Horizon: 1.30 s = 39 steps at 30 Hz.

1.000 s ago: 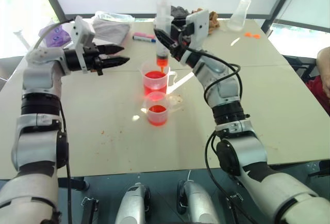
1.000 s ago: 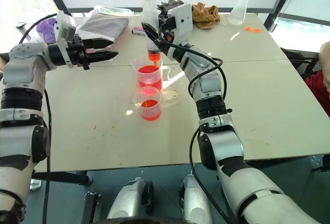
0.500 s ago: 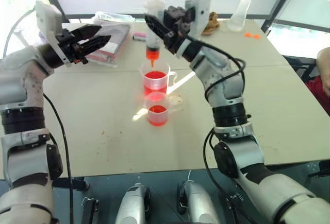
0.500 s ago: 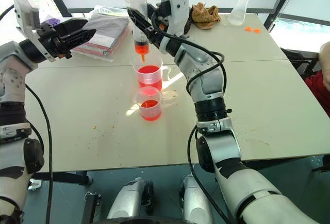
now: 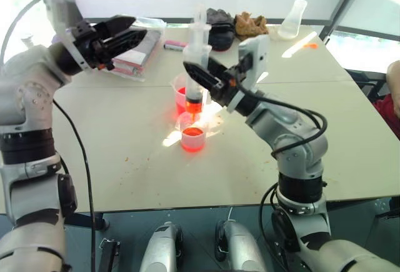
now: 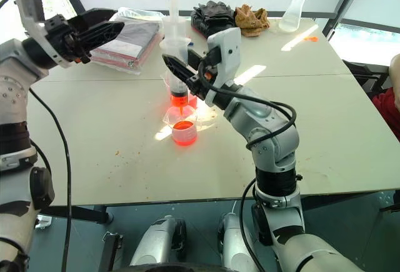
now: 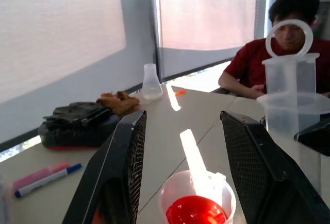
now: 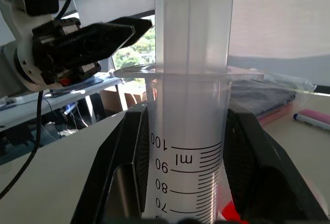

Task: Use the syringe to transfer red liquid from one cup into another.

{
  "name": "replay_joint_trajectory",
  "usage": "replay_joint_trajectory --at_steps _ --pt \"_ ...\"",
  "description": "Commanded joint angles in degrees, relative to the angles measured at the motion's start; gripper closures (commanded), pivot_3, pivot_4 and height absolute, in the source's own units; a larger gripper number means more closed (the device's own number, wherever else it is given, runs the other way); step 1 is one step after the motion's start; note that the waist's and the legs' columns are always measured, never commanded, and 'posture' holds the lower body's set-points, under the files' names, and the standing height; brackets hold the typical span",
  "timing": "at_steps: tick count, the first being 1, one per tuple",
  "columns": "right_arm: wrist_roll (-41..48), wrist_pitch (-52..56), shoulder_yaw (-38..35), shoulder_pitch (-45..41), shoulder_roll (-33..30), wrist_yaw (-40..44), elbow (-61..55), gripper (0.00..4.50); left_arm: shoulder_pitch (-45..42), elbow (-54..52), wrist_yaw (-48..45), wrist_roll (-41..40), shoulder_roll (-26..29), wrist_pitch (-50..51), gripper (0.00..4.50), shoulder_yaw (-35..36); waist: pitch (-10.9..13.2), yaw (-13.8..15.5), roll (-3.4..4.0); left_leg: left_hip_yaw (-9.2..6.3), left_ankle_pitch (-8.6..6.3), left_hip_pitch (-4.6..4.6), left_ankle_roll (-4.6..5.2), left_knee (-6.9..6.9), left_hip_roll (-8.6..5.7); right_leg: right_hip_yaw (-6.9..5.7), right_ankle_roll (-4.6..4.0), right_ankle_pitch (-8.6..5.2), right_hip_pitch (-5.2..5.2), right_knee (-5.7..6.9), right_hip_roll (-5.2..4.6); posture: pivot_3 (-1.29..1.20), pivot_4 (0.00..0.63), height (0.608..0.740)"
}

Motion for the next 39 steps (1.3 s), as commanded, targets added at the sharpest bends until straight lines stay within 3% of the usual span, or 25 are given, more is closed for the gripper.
replay_joint_trajectory --at_steps 1,7,25,34,39 --pt "-1.31 -2.45 1.72 1.83 0.30 -0.76 -2.25 3.09 -5.48 0.84 -3.72 -0.61 0.37 -1.39 2.10 -2.14 0.00 0.01 -0.01 -0.01 0.00 0.00 0.00 0.00 -0.01 0.00 0.00 0.00 0.00 0.00 0.01 0.00 0.150 0.740" --pt "-1.93 -3.35 2.57 2.99 0.71 -1.79 -2.14 3.09 -11.45 6.73 -7.83 1.33 -2.62 -5.03 2.10 -6.13 -0.01 0.06 -0.01 0.00 0.00 0.00 0.01 0.01 -0.04 0.01 0.00 0.00 0.01 -0.01 0.01 0.00 0.150 0.740" --pt "-3.31 -4.18 5.74 3.81 -0.14 -2.08 -3.16 3.09 -14.54 17.59 -15.44 10.40 -9.72 -18.15 2.10 -13.81 0.00 0.07 -0.01 -0.01 0.00 -0.03 0.02 0.02 -0.03 0.01 0.00 -0.01 0.00 -0.04 0.03 0.00 0.150 0.740" --pt "-4.42 -4.60 6.09 4.33 -0.28 -1.72 -3.45 3.09 -14.33 16.87 -19.14 9.77 -11.14 -17.60 4.48 -13.67 0.00 -0.04 -0.01 -0.03 0.00 -0.02 0.02 0.02 -0.02 0.01 0.00 -0.01 -0.01 -0.02 0.07 0.00 0.150 0.740" --pt "-3.66 -4.56 4.76 3.98 0.82 -2.41 -3.32 3.09 -11.89 14.17 -19.68 9.84 -10.71 -15.58 4.48 -14.84 0.00 0.00 -0.01 -0.03 0.00 -0.02 0.02 0.02 -0.01 0.02 0.00 -0.01 0.00 -0.03 0.06 0.00 0.150 0.740"
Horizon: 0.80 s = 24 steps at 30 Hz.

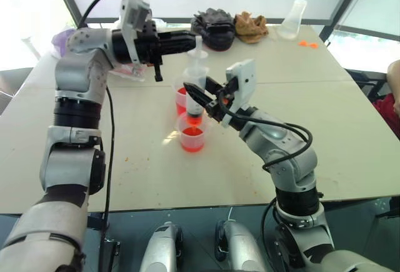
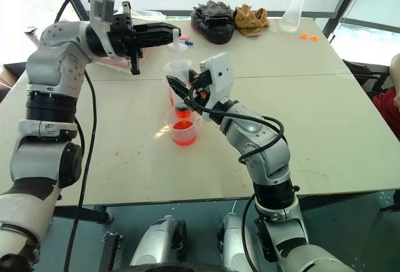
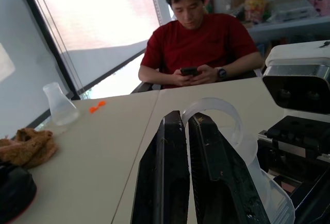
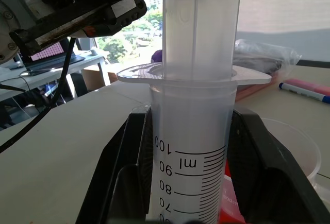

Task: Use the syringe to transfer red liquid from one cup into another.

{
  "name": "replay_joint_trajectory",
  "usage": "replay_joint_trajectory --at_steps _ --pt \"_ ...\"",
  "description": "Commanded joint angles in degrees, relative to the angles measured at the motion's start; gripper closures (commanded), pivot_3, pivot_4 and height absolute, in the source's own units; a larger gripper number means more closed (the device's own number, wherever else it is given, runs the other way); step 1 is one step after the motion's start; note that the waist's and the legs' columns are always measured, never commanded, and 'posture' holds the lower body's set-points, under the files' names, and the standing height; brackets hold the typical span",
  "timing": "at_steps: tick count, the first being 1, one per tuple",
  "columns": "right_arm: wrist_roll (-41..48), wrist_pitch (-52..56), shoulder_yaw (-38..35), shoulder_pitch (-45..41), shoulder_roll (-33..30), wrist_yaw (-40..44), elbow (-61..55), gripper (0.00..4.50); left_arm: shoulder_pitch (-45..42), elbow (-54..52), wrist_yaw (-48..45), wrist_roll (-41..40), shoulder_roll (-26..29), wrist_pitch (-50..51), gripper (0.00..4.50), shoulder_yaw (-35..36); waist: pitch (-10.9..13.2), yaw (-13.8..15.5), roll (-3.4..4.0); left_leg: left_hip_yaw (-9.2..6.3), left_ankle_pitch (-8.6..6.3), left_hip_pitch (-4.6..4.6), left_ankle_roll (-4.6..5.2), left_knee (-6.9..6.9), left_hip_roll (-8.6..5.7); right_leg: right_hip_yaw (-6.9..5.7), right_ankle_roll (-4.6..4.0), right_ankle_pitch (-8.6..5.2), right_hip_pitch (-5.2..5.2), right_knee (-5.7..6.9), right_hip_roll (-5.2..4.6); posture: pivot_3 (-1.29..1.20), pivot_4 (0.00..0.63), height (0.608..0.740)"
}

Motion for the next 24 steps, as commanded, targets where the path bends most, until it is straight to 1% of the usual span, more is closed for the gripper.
replay_joint_trajectory --at_steps 1,10,24 --pt "1.38 -1.36 -0.97 -1.57 1.48 -0.37 -2.70 3.09 1.24 -4.62 -2.06 -0.31 -0.16 1.64 4.48 -2.12 0.00 -0.01 0.00 -0.01 0.00 -0.01 0.00 0.00 0.00 0.00 0.00 0.00 0.00 0.00 0.00 0.00 0.150 0.740" --pt "5.15 0.05 -6.27 -4.62 0.82 -1.53 -1.32 3.09 5.75 -8.90 -1.11 -0.48 0.40 3.94 4.48 -2.34 0.00 0.04 0.00 -0.02 0.00 0.00 0.00 0.00 0.01 0.00 0.00 0.00 0.01 0.00 -0.01 0.00 0.150 0.740" --pt "7.43 0.34 -8.11 -6.89 -2.92 -1.81 -1.43 3.09 10.32 -12.34 0.76 -1.29 0.10 6.87 4.48 -2.49 0.00 0.07 0.00 -0.03 0.00 0.00 0.00 0.00 0.01 0.00 0.00 0.00 0.01 0.00 -0.01 0.00 0.150 0.740"
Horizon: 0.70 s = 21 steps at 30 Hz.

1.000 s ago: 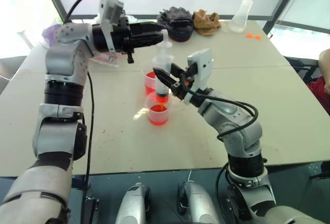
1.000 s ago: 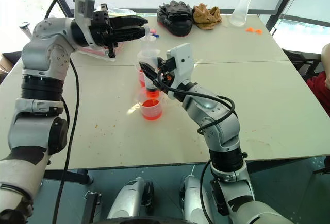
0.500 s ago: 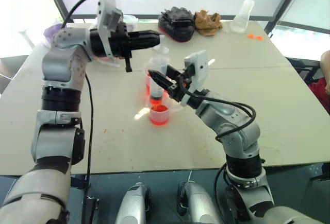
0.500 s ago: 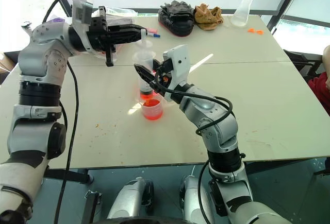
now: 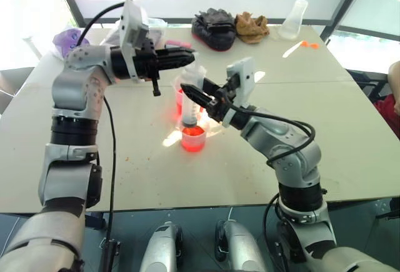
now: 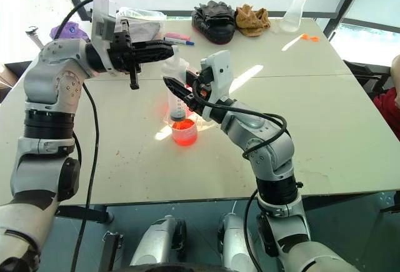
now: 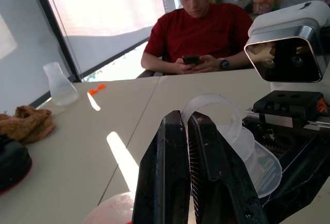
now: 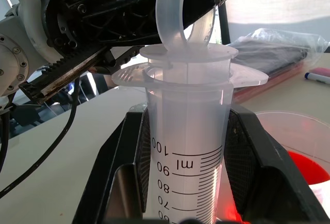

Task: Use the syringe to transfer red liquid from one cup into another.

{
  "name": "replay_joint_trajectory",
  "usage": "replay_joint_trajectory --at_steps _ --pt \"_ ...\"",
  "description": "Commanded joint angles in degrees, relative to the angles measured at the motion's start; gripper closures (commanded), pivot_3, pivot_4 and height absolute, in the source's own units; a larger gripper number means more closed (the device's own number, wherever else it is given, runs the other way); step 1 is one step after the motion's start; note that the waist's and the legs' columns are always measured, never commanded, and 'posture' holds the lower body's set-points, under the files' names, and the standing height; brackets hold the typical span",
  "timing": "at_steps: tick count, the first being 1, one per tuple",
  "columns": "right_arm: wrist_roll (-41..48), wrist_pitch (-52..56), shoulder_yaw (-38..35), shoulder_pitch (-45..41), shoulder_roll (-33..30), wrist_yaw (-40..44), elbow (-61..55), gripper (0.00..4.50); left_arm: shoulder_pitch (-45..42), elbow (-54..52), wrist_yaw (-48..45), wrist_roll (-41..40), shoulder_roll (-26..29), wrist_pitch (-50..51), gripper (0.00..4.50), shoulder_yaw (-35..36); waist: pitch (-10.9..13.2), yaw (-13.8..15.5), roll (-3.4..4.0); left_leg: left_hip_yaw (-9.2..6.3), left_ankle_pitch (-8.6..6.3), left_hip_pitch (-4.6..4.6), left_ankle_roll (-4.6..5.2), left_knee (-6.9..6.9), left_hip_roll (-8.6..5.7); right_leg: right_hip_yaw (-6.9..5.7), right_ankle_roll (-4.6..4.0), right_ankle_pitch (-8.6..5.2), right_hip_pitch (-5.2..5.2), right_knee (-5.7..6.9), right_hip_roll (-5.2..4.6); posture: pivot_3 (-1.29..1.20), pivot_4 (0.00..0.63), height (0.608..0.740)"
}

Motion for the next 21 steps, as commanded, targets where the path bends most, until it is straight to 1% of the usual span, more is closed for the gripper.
replay_joint_trajectory --at_steps 1,3,5,7,9,10,14,16,19,21 --pt "0.27 -3.67 -5.87 -4.85 -0.57 -1.79 -2.34 3.09 2.47 -2.20 -2.51 -0.83 -0.66 1.78 4.48 -3.00 0.00 -0.01 0.00 0.00 0.00 0.00 0.00 0.00 0.00 0.00 0.00 0.00 0.00 0.00 0.00 0.00 0.150 0.740" --pt "0.37 -3.72 -5.71 -4.92 -0.87 -1.88 -2.54 3.09 1.79 -1.49 -2.49 -1.57 -0.71 3.00 3.85 -2.73 0.00 -0.02 0.00 0.00 0.00 0.00 0.00 0.00 0.00 0.00 0.00 0.00 0.00 0.00 0.00 0.00 0.150 0.740" --pt "0.38 -3.76 -5.53 -4.93 -1.09 -1.91 -2.75 3.09 1.39 -1.20 -2.45 -1.86 -0.65 3.52 3.31 -2.63 0.00 0.00 0.00 0.00 0.00 0.00 0.00 0.00 0.00 0.00 0.00 0.00 0.00 0.00 0.00 0.00 0.150 0.740" --pt "0.32 -3.79 -5.35 -5.01 -1.36 -1.85 -3.01 3.09 0.94 -0.88 -2.02 -1.66 -0.63 3.10 2.87 -2.37 0.00 0.14 0.00 0.00 0.00 0.00 0.00 0.00 -0.01 0.00 0.00 0.00 0.00 0.00 -0.01 0.00 0.150 0.740" --pt "0.37 -3.60 -5.51 -5.36 -1.33 -1.90 -3.20 3.09 -0.42 0.04 0.88 -2.49 -1.13 3.83 2.37 -0.05 0.00 0.04 0.00 0.00 0.00 -0.01 0.00 0.00 -0.01 -0.01 0.00 0.00 0.00 -0.01 -0.02 0.00 0.150 0.740" --pt "0.37 -3.55 -5.72 -5.77 -1.29 -1.96 -3.14 3.09 -1.15 0.21 1.22 -3.54 -0.28 5.49 2.15 1.33 0.01 0.01 0.02 0.00 0.00 -0.01 0.00 0.00 -0.01 0.00 0.00 0.00 0.00 -0.01 -0.02 0.00 0.150 0.740" --pt "1.33 -2.97 -7.73 -8.27 -1.74 -2.51 -2.60 3.09 -2.96 0.48 3.80 -7.26 3.70 10.47 2.15 6.96 0.02 -0.48 0.03 0.02 0.00 0.00 0.00 -0.01 0.02 0.06 0.00 0.00 -0.08 0.03 0.11 0.00 0.150 0.740" --pt "4.23 -1.57 -10.79 -10.74 -1.35 -4.03 -2.05 3.09 -2.71 0.65 5.34 -9.59 6.15 13.23 2.15 10.45 0.02 -0.44 0.03 -0.02 0.00 0.00 0.00 -0.01 0.06 0.06 -0.01 0.00 -0.08 0.03 0.16 0.00 0.150 0.740" --pt "12.06 1.66 -16.32 -14.49 0.43 -7.72 -0.70 3.09 0.37 -1.76 7.88 -13.78 10.00 19.44 2.15 15.53 0.02 -0.34 0.03 -0.02 0.00 0.01 -0.01 -0.02 0.10 0.07 -0.01 0.00 -0.06 0.03 0.14 0.00 0.150 0.740" --pt "21.52 4.33 -22.08 -17.42 1.59 -12.72 1.34 3.09 4.10 -4.97 10.39 -15.72 11.80 22.60 2.15 18.24 0.02 -0.31 0.04 -0.01 0.00 0.02 -0.01 -0.02 0.12 0.09 -0.01 0.01 -0.05 0.04 0.12 0.00 0.150 0.740"
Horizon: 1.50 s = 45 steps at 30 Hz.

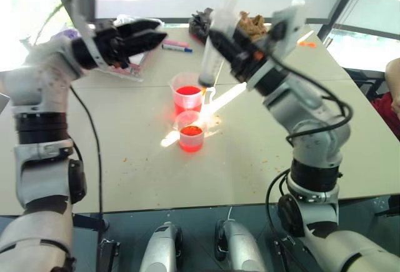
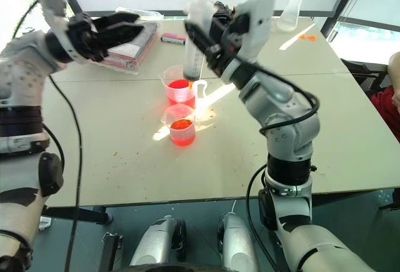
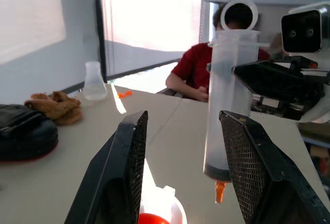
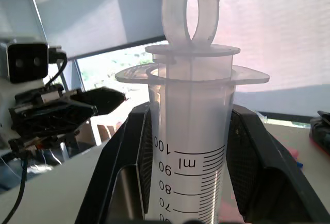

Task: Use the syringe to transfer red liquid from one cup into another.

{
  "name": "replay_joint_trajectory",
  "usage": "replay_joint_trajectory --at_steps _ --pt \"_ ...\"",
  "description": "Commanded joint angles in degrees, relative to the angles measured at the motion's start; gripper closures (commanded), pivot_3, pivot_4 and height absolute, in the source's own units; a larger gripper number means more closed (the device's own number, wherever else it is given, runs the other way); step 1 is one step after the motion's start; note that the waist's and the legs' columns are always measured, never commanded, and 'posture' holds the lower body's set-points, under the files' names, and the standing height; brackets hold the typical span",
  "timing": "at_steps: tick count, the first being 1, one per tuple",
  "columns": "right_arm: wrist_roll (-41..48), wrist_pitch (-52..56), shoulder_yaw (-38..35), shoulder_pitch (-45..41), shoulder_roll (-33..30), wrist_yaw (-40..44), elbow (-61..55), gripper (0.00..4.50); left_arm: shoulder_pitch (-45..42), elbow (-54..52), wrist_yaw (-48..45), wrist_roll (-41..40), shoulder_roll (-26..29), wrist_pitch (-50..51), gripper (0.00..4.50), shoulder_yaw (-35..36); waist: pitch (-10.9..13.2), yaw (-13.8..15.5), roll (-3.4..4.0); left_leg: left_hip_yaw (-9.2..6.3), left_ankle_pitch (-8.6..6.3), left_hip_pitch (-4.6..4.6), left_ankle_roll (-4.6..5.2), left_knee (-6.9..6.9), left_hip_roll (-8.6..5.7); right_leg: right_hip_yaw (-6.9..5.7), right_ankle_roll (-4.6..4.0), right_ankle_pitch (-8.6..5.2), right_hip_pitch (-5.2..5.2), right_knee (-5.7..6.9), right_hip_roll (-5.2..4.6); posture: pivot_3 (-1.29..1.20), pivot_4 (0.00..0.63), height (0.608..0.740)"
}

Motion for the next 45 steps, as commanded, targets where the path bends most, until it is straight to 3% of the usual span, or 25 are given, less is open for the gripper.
replay_joint_trajectory --at_steps 1,3,7,12,19,26,32,33,37,40,45 --pt "14.60 4.51 -9.29 -5.16 -0.06 -6.99 2.18 3.09 5.76 -7.10 3.61 -4.45 2.98 5.66 2.15 5.28 0.00 0.03 0.00 0.00 0.00 0.02 0.00 0.00 0.01 0.00 0.00 0.00 0.02 0.00 -0.01 0.00 0.150 0.740" --pt "17.27 9.82 -11.28 -6.13 -5.75 -7.47 5.52 3.09 10.94 -12.07 5.03 -5.96 4.52 7.94 2.15 6.85 -0.02 0.50 -0.03 0.00 0.00 0.02 -0.01 0.00 -0.03 -0.01 0.00 0.00 0.06 -0.01 -0.07 0.00 0.150 0.740" --pt "16.46 24.98 -8.31 -4.22 -20.96 -3.44 16.04 3.09 21.45 -22.53 9.60 -7.89 5.26 9.82 2.15 9.64 -0.05 0.91 -0.11 -0.05 -0.04 -0.02 0.08 0.02 -0.22 0.01 -0.01 -0.01 0.19 -0.19 -0.26 0.00 0.150 0.740" --pt "13.23 40.56 -3.78 -6.51 -27.56 -1.49 29.57 3.09 31.24 -31.82 16.08 -8.93 2.40 9.13 2.15 10.51 -0.02 0.14 -0.06 0.06 -0.08 0.01 0.15 0.00 -0.20 0.09 -0.01 -0.01 0.12 -0.15 -0.23 0.00 0.150 0.740" --pt "3.77 40.80 5.77 -10.15 -28.82 7.64 43.34 3.09 41.75 -40.10 20.86 -9.76 -1.40 7.31 2.15 8.70 -0.03 0.18 -0.04 0.16 -0.09 0.06 0.15 -0.02 -0.09 0.31 -0.02 -0.01 0.01 -0.13 0.02 0.00 0.150 0.740" --pt "-4.18 36.74 8.85 -14.18 -24.29 12.89 53.92 3.09 45.20 -42.79 25.46 -10.29 -4.71 5.71 2.15 7.24 -0.03 0.51 -0.04 0.17 -0.09 0.04 0.15 -0.01 -0.10 0.35 -0.01 -0.01 0.02 -0.16 0.02 0.00 0.150 0.740" --pt "-8.68 35.08 9.90 -14.60 -23.63 16.15 56.34 0.28 46.10 -41.98 26.61 -10.29 -4.30 4.85 2.12 7.02 -0.03 0.37 -0.04 0.18 -0.09 0.01 0.15 0.00 -0.11 0.34 -0.01 -0.01 0.02 -0.18 0.01 0.00 0.150 0.740" --pt "-9.28 34.95 9.90 -14.62 -23.72 16.51 56.34 0.05 46.22 -41.67 26.56 -10.11 -4.20 4.62 2.12 6.93 -0.03 0.36 -0.04 0.18 -0.09 0.01 0.15 0.00 -0.10 0.34 -0.01 -0.01 0.02 -0.17 0.01 0.00 0.150 0.740" --pt "-10.82 34.79 9.67 -14.16 -25.38 18.36 54.31 0.05 46.48 -41.21 26.57 -10.20 -3.88 4.20 2.12 6.70 -0.03 0.33 -0.04 0.18 -0.09 0.02 0.15 0.00 -0.10 0.34 -0.01 -0.01 0.01 -0.17 0.02 0.00 0.150 0.740" --pt "-7.85 35.20 7.96 -11.16 -29.98 24.56 46.68 0.05 46.72 -40.71 26.50 -10.57 -3.29 4.32 2.12 7.23 -0.03 0.57 -0.03 0.17 -0.09 0.00 0.15 0.00 -0.10 0.34 -0.01 -0.01 -0.01 -0.18 0.02 0.00 0.150 0.740" --pt "-3.52 29.19 -0.83 -2.79 -34.90 32.24 36.75 0.05 47.99 -40.74 26.54 -12.01 -2.69 4.75 2.12 8.58 -0.05 0.84 -0.07 0.13 -0.10 -0.02 0.15 -0.01 -0.10 0.29 0.01 -0.02 0.07 -0.33 0.02 0.00 0.150 0.740"
